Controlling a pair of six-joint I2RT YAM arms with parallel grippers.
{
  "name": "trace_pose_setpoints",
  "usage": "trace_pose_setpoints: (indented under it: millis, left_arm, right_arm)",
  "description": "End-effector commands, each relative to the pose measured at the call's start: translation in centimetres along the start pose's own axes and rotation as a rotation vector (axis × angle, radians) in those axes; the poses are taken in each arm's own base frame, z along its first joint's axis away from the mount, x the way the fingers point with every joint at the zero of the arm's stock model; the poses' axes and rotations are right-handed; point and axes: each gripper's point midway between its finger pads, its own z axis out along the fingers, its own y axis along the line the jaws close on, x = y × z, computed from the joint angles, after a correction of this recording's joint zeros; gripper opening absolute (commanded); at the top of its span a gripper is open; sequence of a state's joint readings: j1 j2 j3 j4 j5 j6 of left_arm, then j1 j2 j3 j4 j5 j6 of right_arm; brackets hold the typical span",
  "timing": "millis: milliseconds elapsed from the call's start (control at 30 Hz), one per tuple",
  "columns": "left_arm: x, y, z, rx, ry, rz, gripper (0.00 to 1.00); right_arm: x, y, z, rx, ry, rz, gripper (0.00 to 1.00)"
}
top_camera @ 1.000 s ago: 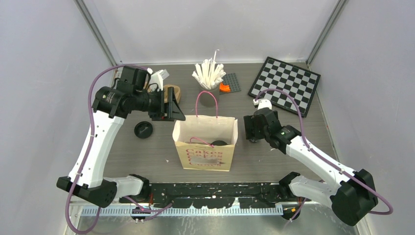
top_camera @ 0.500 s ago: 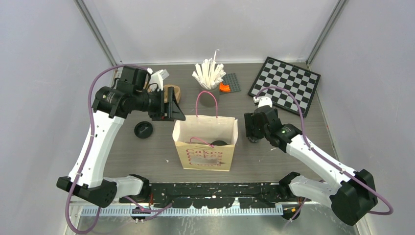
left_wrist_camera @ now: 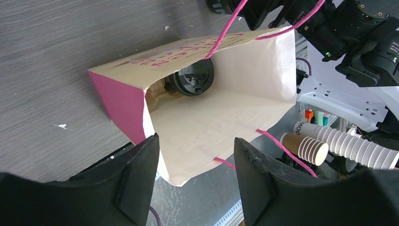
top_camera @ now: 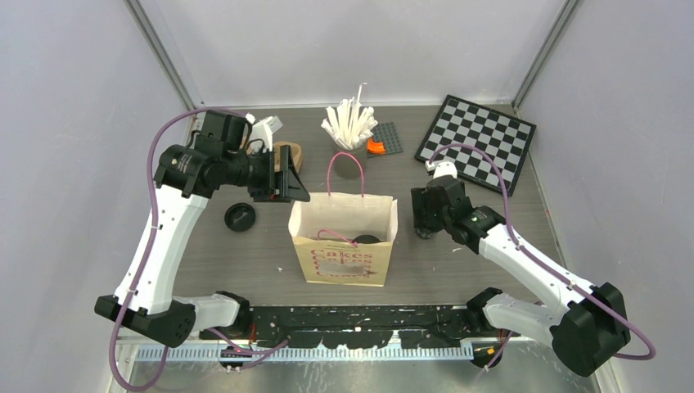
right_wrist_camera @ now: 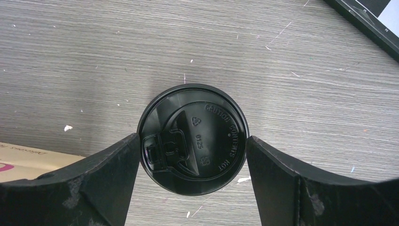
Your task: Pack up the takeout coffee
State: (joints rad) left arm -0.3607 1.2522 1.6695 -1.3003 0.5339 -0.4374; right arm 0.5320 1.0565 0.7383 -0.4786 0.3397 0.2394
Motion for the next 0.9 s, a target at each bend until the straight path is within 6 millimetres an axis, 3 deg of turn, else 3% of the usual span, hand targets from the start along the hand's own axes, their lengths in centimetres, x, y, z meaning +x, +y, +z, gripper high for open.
trace_pose_setpoints:
  millis: [0, 600, 867]
  left_arm:
    - [-0.28, -0.68, -1.05, 0.012, -0.049, 0.035, 0.61]
    - [-0.14, -0.74, -1.4, 0.009, -0.052, 0.045, 0.61]
    - [0.42, -0.18, -1.61, -0.027, -0.033, 0.026, 0.61]
  right_arm:
    - [-0.27, 0.18, 0.41, -0.008, -0.014, 0.02, 0.84]
    - [0.48, 0.25, 0.79, -0.009, 0.011, 0.032, 0.87]
    - [-0.07, -0.32, 0.26, 0.024, 0.039, 0.011, 0.78]
